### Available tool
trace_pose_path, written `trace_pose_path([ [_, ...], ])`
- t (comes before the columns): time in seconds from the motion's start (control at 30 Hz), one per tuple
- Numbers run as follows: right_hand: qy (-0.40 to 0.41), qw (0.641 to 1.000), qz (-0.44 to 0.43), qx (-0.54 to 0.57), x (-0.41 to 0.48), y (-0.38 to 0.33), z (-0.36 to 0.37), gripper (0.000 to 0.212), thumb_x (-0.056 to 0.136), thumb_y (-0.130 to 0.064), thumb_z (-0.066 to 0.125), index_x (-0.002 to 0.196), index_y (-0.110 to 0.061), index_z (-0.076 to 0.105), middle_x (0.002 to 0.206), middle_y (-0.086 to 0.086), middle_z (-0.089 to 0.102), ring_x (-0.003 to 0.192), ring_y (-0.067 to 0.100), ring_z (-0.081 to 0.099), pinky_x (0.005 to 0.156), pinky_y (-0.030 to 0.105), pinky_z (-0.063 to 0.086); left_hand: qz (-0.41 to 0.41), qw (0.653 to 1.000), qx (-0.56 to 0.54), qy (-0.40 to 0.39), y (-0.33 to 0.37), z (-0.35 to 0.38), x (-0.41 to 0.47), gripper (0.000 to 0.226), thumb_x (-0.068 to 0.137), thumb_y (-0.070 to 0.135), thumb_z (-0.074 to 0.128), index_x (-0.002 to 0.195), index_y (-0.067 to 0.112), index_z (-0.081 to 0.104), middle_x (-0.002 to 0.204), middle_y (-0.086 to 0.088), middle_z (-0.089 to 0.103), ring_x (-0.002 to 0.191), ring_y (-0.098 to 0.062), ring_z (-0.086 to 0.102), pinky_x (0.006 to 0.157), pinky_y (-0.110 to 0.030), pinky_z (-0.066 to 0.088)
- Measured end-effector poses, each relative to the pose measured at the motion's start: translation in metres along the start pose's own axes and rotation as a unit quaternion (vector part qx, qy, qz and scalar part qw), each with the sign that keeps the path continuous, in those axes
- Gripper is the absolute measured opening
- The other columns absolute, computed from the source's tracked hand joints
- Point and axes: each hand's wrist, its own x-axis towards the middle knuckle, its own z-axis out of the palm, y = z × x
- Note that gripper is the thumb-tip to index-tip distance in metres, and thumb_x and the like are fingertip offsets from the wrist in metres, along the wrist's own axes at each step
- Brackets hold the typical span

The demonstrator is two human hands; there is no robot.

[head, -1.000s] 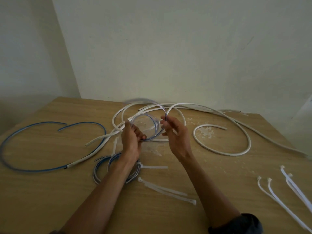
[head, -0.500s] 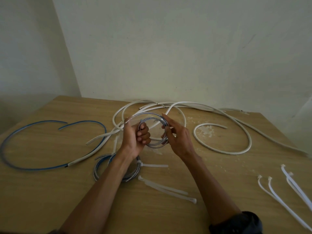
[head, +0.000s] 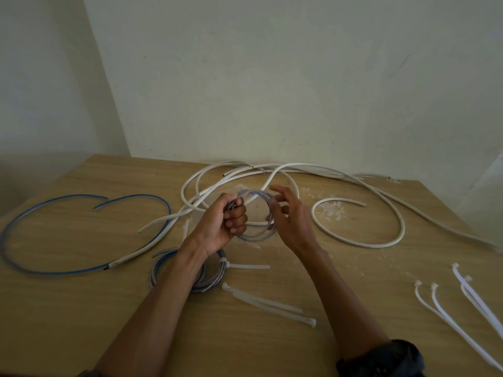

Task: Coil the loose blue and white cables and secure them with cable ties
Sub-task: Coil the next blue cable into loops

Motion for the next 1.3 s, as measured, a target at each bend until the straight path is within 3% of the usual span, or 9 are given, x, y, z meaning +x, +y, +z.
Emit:
trace_pose_path([
  [0.1, -0.046, 0.994, -0.076, -0.068, -0.004, 0.000, 0.009, 0.046, 0.106, -0.041, 0.045, 0.150, -0.027, 0.043, 0.128, -0.003, 0.059, 0.106, 0.006, 0.062, 0.085, 0.017, 0.052, -0.005, 0.989, 0.134, 0.054, -0.004, 0.015, -0.006, 0.048, 0.105, 0.044, 0.032, 0.062, 0.023, 0.040, 0.049, 0.007, 0.022, 0.041, -0.010, 0.016, 0.041, -0.023, 0.015],
  [0.17, -0.056, 0.992, -0.099, -0.063, -0.007, -0.004, 0.015, 0.045, 0.106, -0.044, 0.041, 0.145, -0.024, 0.051, 0.124, -0.003, 0.065, 0.102, 0.003, 0.063, 0.081, 0.020, 0.053, 0.004, 0.971, 0.217, 0.096, -0.008, 0.024, -0.007, 0.060, 0.105, 0.058, 0.025, 0.059, 0.023, 0.039, 0.050, 0.006, 0.024, 0.042, -0.012, 0.017, 0.043, -0.024, 0.015],
  [0.3, -0.026, 0.996, -0.083, -0.015, -0.007, -0.009, 0.017, 0.039, 0.106, -0.041, 0.044, 0.122, -0.017, 0.069, 0.100, -0.011, 0.072, 0.082, -0.001, 0.067, 0.069, 0.021, 0.053, 0.072, 0.921, 0.367, 0.107, -0.013, 0.029, -0.008, 0.055, 0.109, 0.045, 0.025, 0.068, 0.018, 0.050, 0.050, 0.006, 0.034, 0.041, -0.011, 0.026, 0.045, -0.026, 0.023],
  [0.4, -0.016, 0.997, -0.077, -0.016, -0.007, -0.008, 0.018, 0.035, 0.108, -0.038, 0.044, 0.122, -0.018, 0.069, 0.108, -0.009, 0.072, 0.097, 0.004, 0.070, 0.080, 0.032, 0.060, 0.095, 0.912, 0.388, 0.094, -0.016, 0.030, -0.008, 0.046, 0.111, 0.037, 0.027, 0.083, 0.016, 0.057, 0.052, 0.009, 0.036, 0.042, -0.007, 0.030, 0.044, -0.025, 0.028],
  [0.57, -0.028, 0.992, -0.113, -0.058, -0.007, -0.012, 0.019, 0.027, 0.105, -0.030, 0.052, 0.124, -0.020, 0.069, 0.109, -0.006, 0.068, 0.097, -0.003, 0.061, 0.076, 0.010, 0.047, 0.133, 0.890, 0.422, 0.111, -0.010, 0.019, -0.003, 0.026, 0.109, 0.032, 0.031, 0.106, 0.020, 0.053, 0.063, 0.001, 0.042, 0.046, -0.009, 0.037, 0.047, -0.027, 0.033],
  [0.9, -0.017, 0.998, -0.060, 0.005, -0.009, -0.021, 0.021, 0.011, 0.099, -0.023, 0.065, 0.103, -0.014, 0.070, 0.096, -0.006, 0.070, 0.089, 0.003, 0.067, 0.075, 0.015, 0.053, 0.147, 0.921, 0.347, 0.096, -0.017, 0.021, -0.005, 0.019, 0.105, 0.013, 0.031, 0.102, 0.013, 0.051, 0.055, 0.002, 0.038, 0.045, -0.014, 0.029, 0.041, -0.027, 0.024],
  [1.0, -0.020, 0.998, -0.046, 0.027, -0.008, -0.021, 0.021, 0.011, 0.099, -0.020, 0.065, 0.102, -0.012, 0.072, 0.092, -0.007, 0.070, 0.086, 0.003, 0.068, 0.074, 0.016, 0.053, 0.175, 0.908, 0.367, 0.104, -0.018, 0.024, -0.006, 0.021, 0.106, 0.013, 0.029, 0.096, 0.016, 0.048, 0.058, -0.001, 0.039, 0.045, -0.014, 0.030, 0.040, -0.026, 0.027],
  [1.2, -0.087, 0.994, -0.025, 0.066, -0.007, -0.016, 0.012, 0.035, 0.107, -0.034, 0.044, 0.125, -0.012, 0.064, 0.104, -0.003, 0.069, 0.090, 0.006, 0.067, 0.072, 0.020, 0.053, 0.201, 0.874, 0.421, 0.132, -0.013, 0.012, -0.006, 0.022, 0.110, 0.031, 0.033, 0.099, 0.016, 0.044, 0.057, 0.006, 0.039, 0.045, -0.011, 0.035, 0.043, -0.026, 0.031],
  [1.3, -0.059, 0.996, 0.042, 0.055, -0.005, -0.012, 0.005, 0.044, 0.106, -0.045, 0.039, 0.112, -0.012, 0.068, 0.097, 0.002, 0.072, 0.084, 0.007, 0.068, 0.070, 0.025, 0.054, 0.185, 0.878, 0.411, 0.163, -0.006, 0.002, -0.006, 0.024, 0.109, 0.032, 0.033, 0.090, 0.021, 0.042, 0.054, 0.010, 0.035, 0.042, -0.009, 0.032, 0.041, -0.026, 0.028],
])
